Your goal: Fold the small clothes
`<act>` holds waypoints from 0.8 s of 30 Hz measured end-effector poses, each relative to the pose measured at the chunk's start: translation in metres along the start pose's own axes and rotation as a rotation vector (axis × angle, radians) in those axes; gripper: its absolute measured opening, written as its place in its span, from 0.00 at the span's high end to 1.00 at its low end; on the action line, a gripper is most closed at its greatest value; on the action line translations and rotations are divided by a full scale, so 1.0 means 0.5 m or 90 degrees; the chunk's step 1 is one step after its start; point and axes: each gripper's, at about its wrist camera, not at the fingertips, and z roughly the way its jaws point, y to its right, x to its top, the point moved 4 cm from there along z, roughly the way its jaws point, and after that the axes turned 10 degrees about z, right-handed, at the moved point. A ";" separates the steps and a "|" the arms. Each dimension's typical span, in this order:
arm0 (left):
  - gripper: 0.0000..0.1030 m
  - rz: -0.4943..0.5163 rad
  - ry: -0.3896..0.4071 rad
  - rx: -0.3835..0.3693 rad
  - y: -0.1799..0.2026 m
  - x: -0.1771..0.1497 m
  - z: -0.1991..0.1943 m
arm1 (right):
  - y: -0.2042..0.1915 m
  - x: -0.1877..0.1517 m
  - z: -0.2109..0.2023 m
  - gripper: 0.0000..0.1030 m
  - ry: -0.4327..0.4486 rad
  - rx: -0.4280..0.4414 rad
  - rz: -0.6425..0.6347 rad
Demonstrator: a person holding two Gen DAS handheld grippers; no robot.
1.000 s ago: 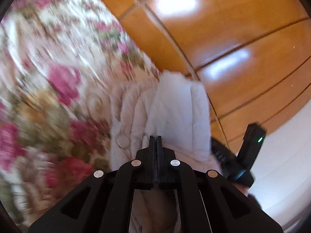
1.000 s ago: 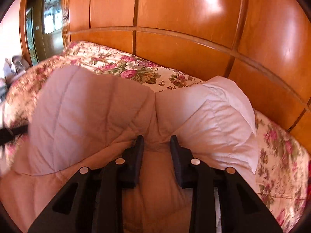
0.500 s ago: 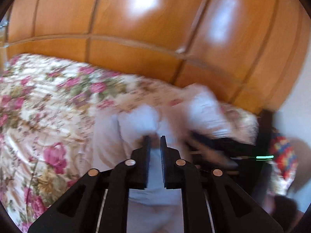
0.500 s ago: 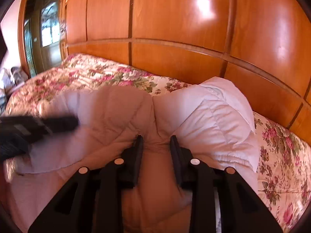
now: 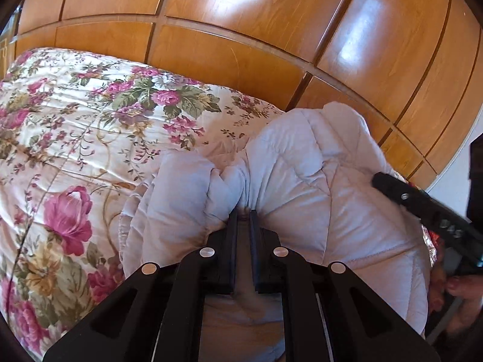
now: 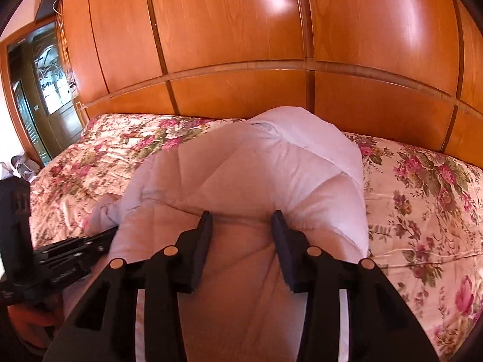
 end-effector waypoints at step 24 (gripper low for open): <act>0.92 0.013 0.004 0.004 0.006 -0.009 -0.040 | -0.015 -0.018 -0.026 0.54 0.042 -0.051 -0.038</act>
